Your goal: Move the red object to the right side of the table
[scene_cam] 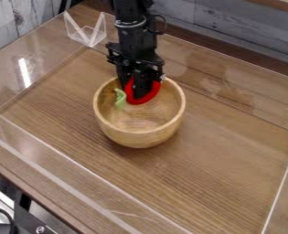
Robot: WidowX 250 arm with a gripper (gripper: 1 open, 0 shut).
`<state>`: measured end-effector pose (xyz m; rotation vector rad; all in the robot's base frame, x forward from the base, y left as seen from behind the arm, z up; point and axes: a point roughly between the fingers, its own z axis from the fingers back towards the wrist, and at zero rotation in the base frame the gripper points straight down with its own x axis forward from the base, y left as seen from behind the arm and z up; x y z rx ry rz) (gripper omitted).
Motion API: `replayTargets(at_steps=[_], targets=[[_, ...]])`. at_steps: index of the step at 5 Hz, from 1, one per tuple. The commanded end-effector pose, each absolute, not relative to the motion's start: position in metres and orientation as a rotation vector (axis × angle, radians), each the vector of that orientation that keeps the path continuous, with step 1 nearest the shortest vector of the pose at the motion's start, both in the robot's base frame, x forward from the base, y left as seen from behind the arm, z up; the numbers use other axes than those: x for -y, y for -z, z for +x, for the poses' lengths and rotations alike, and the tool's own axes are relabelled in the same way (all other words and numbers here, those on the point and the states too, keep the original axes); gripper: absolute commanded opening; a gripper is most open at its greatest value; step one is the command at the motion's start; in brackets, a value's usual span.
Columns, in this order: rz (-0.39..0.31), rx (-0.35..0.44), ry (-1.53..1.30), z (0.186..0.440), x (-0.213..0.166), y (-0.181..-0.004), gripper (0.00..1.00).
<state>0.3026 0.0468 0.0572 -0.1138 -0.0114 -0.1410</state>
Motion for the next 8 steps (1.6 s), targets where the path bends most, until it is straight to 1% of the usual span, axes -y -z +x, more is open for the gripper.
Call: replayTargets(at_steps=[1,5,7,8], targets=[[-0.093,0.087,0.154,0.315,-0.045,-0.079,0.00],[-0.095,0.086,0.164,0.319,-0.039,-0.076,0.00],[-0.116,0.129,0.178,0.316,-0.029,-0.101,0.00],[-0.120,0.118,0.219,0.307,-0.019,-0.098,0.00]])
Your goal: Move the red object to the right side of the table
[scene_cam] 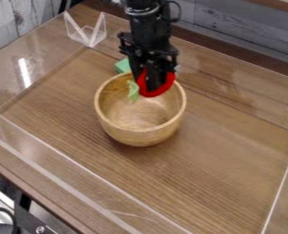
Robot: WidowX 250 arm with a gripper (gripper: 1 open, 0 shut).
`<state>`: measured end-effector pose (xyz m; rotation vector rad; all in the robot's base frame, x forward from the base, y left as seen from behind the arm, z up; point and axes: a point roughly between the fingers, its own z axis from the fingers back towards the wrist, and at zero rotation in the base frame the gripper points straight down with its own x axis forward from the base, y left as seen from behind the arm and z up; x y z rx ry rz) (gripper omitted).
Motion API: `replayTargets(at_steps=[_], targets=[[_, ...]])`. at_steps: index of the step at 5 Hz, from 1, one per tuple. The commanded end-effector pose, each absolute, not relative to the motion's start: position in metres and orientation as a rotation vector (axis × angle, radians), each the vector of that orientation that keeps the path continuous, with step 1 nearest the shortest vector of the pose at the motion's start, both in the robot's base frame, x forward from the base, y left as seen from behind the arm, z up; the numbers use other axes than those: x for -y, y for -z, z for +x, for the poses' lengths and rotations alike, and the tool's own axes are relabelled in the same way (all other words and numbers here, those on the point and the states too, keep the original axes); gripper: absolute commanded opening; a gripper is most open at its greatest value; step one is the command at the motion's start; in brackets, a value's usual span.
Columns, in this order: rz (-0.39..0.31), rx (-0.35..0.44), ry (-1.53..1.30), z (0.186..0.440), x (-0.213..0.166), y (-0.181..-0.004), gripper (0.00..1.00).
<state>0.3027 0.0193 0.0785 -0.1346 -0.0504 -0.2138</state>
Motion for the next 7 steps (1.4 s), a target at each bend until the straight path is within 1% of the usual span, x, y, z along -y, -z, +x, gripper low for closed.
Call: replayTargets(at_steps=[1,2,3,4,5,6,7], targets=[[-0.122,0.104,0.263,0.298,-0.008,-0.094,0.00],[-0.130,0.099,0.325,0.291,0.016,-0.091,0.00],[-0.137,0.098,0.391,0.287,0.050,-0.087,0.00],[-0.149,0.095,0.467,0.283,0.088,-0.080,0.00],[-0.162,0.087,0.542,0.275,0.117,-0.071,0.00],[-0.172,0.075,0.595,0.266,0.129,-0.062,0.00],[-0.175,0.058,0.621,0.262,0.135,-0.047,0.00]])
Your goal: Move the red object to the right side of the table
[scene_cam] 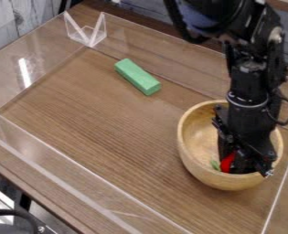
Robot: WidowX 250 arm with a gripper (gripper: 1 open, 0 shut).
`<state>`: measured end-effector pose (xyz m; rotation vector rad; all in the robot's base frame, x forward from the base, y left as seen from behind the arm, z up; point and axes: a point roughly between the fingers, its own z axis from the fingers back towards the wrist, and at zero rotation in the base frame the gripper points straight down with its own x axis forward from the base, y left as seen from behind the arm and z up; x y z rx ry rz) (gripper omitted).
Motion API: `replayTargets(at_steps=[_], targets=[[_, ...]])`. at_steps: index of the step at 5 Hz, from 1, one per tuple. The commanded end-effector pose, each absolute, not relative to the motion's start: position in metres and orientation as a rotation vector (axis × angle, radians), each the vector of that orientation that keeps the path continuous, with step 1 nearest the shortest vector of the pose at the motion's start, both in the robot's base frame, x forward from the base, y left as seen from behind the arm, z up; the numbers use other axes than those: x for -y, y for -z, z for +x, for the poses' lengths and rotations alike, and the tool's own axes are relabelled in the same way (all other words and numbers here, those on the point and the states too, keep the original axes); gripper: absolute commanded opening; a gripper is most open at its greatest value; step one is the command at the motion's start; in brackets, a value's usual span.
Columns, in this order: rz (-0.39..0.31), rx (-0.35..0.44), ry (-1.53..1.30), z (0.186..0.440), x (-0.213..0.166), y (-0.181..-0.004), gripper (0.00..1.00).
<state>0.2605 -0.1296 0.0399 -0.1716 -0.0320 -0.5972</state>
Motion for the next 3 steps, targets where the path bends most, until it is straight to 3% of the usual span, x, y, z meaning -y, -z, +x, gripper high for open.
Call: replayTargets(at_steps=[1,3], targets=[[-0.178,0.047,0.621,0.259,0.134,-0.040,0.00],[-0.183,0.024,0.618,0.253,0.131,-0.029,0.00]])
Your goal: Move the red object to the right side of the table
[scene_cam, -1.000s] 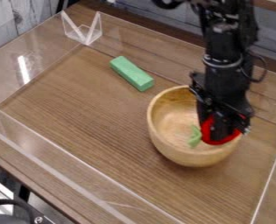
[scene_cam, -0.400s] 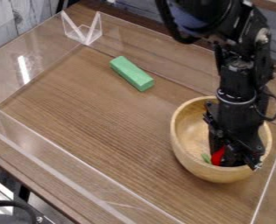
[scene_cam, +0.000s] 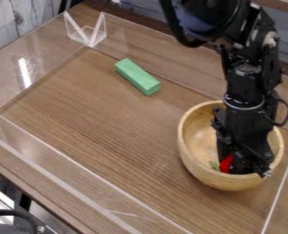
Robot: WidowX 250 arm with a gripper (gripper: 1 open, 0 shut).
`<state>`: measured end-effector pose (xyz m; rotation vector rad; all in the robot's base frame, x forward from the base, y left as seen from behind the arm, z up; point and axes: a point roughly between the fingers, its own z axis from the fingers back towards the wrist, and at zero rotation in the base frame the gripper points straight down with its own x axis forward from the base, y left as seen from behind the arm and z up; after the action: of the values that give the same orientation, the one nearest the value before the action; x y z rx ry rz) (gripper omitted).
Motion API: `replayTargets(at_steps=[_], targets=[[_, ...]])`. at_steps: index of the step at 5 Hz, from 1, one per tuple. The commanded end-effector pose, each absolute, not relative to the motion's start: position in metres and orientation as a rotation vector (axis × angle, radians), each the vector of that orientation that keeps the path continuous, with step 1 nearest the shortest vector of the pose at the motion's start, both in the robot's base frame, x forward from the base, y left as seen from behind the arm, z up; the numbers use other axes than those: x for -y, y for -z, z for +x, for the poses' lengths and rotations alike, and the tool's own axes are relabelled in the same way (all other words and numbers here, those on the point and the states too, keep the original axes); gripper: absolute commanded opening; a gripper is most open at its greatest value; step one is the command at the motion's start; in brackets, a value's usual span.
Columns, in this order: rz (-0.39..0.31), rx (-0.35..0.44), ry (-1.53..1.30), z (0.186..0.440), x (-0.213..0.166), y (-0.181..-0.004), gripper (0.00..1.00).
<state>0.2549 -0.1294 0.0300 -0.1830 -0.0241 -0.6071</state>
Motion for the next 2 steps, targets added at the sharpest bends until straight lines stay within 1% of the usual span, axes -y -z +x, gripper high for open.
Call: replayTargets(at_steps=[1,2], targets=[[-0.186,0.010,0.616,0.2491,0.1298,-0.0233,0.00],[-0.188,-0.004,0.612,0.2452,0.1286,-0.0174,0.00]])
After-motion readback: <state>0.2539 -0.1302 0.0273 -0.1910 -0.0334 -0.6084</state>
